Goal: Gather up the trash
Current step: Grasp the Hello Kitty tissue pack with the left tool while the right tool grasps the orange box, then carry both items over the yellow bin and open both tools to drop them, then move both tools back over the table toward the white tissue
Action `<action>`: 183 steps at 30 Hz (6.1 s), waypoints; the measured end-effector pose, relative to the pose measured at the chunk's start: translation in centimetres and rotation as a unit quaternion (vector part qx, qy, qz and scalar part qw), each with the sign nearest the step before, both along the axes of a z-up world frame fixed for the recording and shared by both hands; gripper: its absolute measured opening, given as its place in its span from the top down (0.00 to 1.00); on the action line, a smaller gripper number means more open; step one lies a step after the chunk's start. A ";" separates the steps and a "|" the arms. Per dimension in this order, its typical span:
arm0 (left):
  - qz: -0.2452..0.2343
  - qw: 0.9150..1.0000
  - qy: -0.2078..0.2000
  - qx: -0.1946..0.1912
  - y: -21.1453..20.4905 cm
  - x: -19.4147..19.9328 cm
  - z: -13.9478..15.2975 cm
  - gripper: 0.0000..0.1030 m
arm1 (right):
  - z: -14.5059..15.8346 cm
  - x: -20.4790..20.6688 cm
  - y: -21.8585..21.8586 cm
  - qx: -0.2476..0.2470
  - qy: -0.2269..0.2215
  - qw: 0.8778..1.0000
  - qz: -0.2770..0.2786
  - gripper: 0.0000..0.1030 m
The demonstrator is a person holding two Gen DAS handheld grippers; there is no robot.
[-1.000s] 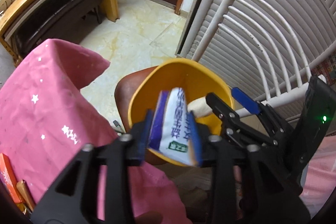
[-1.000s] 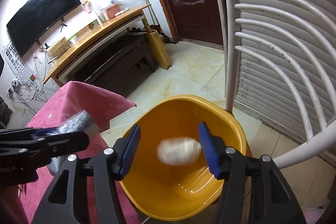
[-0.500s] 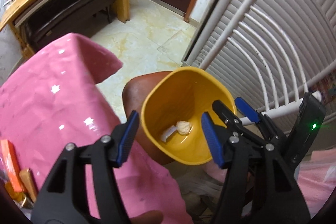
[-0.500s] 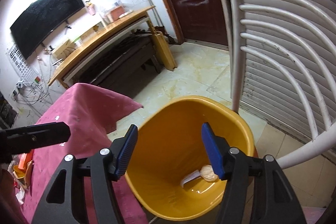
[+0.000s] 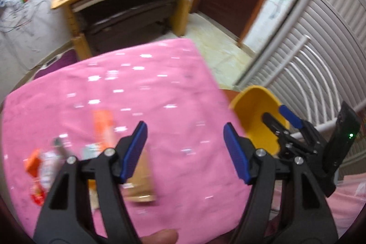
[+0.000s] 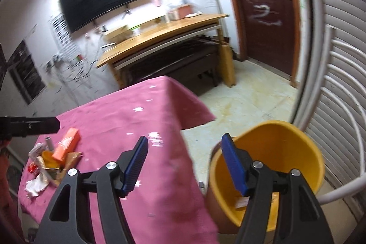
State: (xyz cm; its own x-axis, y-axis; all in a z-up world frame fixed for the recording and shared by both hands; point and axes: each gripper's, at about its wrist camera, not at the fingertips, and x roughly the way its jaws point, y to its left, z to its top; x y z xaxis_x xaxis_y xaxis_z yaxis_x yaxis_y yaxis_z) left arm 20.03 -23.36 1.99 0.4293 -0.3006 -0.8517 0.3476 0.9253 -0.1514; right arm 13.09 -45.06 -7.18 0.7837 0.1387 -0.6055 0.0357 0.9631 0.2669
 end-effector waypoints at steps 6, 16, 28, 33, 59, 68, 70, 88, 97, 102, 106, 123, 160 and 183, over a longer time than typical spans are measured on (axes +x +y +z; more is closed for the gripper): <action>0.028 0.999 -0.010 0.027 6.5 -0.2 0.9 0.36 | 1.4 2.1 5.4 0.015 -0.001 0.998 0.066 0.40; 0.041 0.999 0.001 0.025 15.7 -0.8 -0.1 0.36 | 2.0 5.5 15.1 0.006 0.022 0.986 0.165 0.30; 0.003 1.000 0.024 0.007 16.7 -0.4 -3.4 0.36 | 1.5 7.5 19.7 -0.031 0.049 0.984 0.169 0.26; 0.012 0.999 0.037 -0.004 17.7 0.6 -4.7 0.36 | 1.0 8.1 20.6 -0.034 0.059 0.982 0.175 0.25; 0.027 0.994 0.005 -0.105 20.3 -0.6 -2.2 0.79 | -1.9 11.9 24.6 -0.054 0.108 0.974 0.193 0.40; 0.024 0.994 -0.001 -0.103 20.2 -0.8 -1.8 0.79 | -1.7 12.2 22.5 0.010 0.100 0.977 0.190 0.82; 0.024 0.995 -0.003 -0.101 20.2 -0.8 -1.6 0.79 | -0.9 11.8 22.0 0.012 0.086 0.979 0.184 0.82; -0.009 0.997 -0.024 -0.068 13.7 -0.6 0.6 0.79 | 2.5 8.9 16.2 0.038 0.016 0.988 0.150 0.84; -0.059 0.997 -0.026 -0.052 6.2 -0.2 1.3 0.79 | 2.9 6.3 7.8 0.063 -0.010 0.994 0.091 0.84; -0.107 0.993 -0.022 -0.048 -0.3 -0.5 1.5 0.79 | 2.3 3.9 0.2 0.069 -0.018 0.997 0.020 0.84; -0.149 0.988 -0.016 -0.045 -6.0 -1.1 1.3 0.79 | 0.8 2.1 -4.9 0.072 -0.015 0.997 -0.033 0.84; -0.201 0.978 0.052 -0.004 -22.5 -0.1 -5.4 0.79 | -6.5 -0.5 -16.2 0.112 0.041 0.984 -0.130 0.83; -0.052 0.998 -0.006 -0.019 -2.8 -2.4 -0.1 0.50 | -1.6 1.5 -5.4 0.055 0.014 0.998 -0.029 0.38; 0.122 0.991 -0.016 -0.044 18.9 -3.3 0.1 0.44 | 0.4 5.0 9.5 0.045 0.028 0.994 0.100 0.33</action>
